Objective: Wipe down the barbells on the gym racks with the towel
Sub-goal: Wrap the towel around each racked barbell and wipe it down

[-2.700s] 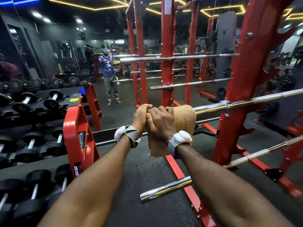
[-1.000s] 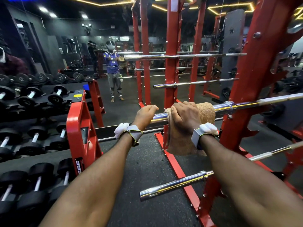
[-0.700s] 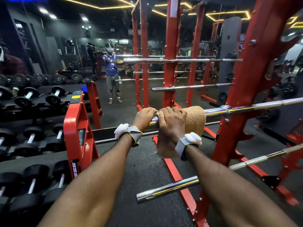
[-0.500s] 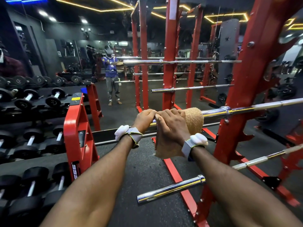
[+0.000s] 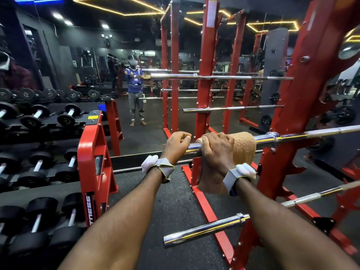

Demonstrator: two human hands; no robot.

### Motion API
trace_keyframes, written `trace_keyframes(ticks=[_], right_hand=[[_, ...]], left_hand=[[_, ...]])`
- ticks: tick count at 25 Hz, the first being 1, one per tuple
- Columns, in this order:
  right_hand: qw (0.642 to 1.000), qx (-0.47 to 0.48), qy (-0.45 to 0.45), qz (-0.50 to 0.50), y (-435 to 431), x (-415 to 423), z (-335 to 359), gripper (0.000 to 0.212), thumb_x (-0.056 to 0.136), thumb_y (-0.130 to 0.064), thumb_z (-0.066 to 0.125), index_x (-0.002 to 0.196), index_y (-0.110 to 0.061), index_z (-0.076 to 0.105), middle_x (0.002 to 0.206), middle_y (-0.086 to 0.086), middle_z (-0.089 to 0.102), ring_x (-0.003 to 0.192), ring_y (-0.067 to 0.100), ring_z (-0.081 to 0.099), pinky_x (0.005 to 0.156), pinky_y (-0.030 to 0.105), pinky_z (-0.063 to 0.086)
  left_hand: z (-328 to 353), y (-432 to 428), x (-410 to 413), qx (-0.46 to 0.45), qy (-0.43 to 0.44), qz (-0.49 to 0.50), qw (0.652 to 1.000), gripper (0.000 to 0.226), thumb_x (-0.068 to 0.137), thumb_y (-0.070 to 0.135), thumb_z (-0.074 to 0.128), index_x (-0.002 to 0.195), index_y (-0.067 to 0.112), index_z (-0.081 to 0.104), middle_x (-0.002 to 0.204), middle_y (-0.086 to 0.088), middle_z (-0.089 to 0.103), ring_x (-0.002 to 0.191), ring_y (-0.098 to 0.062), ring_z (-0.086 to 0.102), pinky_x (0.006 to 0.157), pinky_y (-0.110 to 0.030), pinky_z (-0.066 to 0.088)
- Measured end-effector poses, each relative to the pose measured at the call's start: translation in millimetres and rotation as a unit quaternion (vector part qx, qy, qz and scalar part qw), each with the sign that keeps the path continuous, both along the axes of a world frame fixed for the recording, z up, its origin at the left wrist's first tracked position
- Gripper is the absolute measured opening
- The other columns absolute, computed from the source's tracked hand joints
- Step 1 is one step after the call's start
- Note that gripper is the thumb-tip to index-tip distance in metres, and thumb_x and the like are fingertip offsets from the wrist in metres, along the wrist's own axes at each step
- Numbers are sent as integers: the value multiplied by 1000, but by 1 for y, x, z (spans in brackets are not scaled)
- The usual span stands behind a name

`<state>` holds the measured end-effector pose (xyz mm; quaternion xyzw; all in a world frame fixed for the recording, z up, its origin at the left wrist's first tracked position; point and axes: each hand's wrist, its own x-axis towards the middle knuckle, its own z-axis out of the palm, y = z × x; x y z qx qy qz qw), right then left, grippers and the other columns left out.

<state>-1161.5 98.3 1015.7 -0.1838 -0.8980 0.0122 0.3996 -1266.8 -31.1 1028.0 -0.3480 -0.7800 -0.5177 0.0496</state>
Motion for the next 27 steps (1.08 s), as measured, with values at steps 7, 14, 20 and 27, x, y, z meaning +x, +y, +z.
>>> trace_keyframes(ticks=[7,14,20,27], right_hand=[[995,34,25,88,-31,-3,-10,32,100,-37,33,109,-28,62,108,-11,64,105,18,52,95,43,29],[996,56,-20,71,26,7,8,41,98,-40,27,101,-25,66,97,-3,69,92,26,59,87,41,37],[1000,5,21,-16,-13,-6,-2,36,96,-38,30,91,-25,62,94,-6,67,94,24,56,89,44,32],[993,37,1,115,-10,5,-7,35,100,-41,34,116,-28,61,113,-7,65,109,20,52,94,43,32]], left_hand=[[1,-1,-5,9,-3,-30,1000,25,99,18,49,108,12,71,111,-3,70,107,-15,60,88,-20,40],[-2,-1,-7,22,-48,-40,998,21,97,30,54,104,18,70,88,8,66,87,-11,60,87,-30,48],[-3,-3,-3,37,-46,-53,997,19,94,29,56,100,18,72,88,7,69,85,-10,62,84,-28,50],[-2,-4,-7,19,-48,-79,996,21,96,28,53,100,20,72,100,3,72,97,-12,63,87,-25,48]])
